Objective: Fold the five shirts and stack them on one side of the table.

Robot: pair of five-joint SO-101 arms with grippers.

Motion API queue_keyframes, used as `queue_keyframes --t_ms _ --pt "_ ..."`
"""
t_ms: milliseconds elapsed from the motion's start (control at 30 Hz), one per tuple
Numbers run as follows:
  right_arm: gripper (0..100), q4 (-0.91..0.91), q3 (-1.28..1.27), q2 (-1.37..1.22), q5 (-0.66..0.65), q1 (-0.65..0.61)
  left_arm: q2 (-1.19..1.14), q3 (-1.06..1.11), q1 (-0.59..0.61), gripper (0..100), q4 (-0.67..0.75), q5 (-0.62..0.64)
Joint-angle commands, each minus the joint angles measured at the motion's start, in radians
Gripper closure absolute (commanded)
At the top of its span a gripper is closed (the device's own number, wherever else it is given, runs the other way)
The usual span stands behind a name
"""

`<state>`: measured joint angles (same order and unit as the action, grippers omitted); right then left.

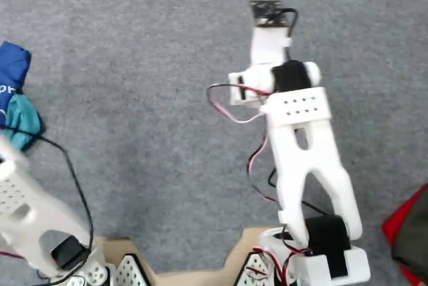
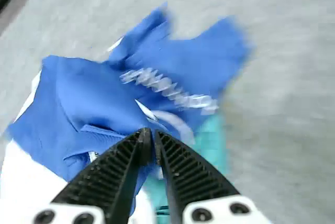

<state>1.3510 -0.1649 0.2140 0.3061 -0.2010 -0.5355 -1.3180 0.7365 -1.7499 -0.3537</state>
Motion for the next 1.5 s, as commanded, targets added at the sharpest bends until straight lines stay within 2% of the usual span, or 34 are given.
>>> queue_keyframes --t_ms 0,67,267,433,600,733,833,900,967,1033,1167,1300,1467 --pt "98.5 -0.008 0.002 0.004 0.000 0.136 0.225 0.137 -0.210 98 -0.011 0.048" --pt "98.4 0.008 0.004 0.004 -0.026 0.214 0.323 0.278 -0.347 98 -0.011 0.071" --pt "98.4 0.049 0.007 0.005 -0.247 0.414 0.527 0.727 -0.832 98 -0.009 0.081" --pt "98.5 0.064 0.005 0.005 -0.387 0.558 0.558 0.914 -1.178 98 -0.009 0.081" --pt "98.5 0.055 0.007 0.005 -0.502 0.657 0.536 0.945 -1.430 98 -0.008 0.081" --pt "98.4 0.058 0.005 0.005 -0.580 0.680 0.507 0.942 -1.513 98 -0.008 0.081" --pt "98.1 0.061 0.008 0.005 -0.591 0.677 0.512 0.941 -1.484 96 -0.008 0.081" --pt "95.4 0.063 0.008 0.005 -0.591 0.668 0.513 0.941 -1.424 88 -0.008 0.117" --pt "88.9 0.074 0.008 0.005 -0.591 0.633 0.519 0.927 -1.326 78 -0.009 0.233" --pt "81.7 0.106 0.015 0.005 -0.594 0.575 0.545 0.895 -1.214 72 -0.009 0.347" --pt "74.0 0.196 0.067 0.005 -0.592 0.401 0.593 0.836 -1.005 70 -0.009 0.382" --pt "75.8 0.270 0.133 -0.004 -0.592 0.174 0.664 0.827 -0.718 70 -0.009 0.358" --pt "81.1 0.282 0.150 -0.004 -0.586 -0.143 0.739 0.890 -0.285 70 -0.009 0.296"
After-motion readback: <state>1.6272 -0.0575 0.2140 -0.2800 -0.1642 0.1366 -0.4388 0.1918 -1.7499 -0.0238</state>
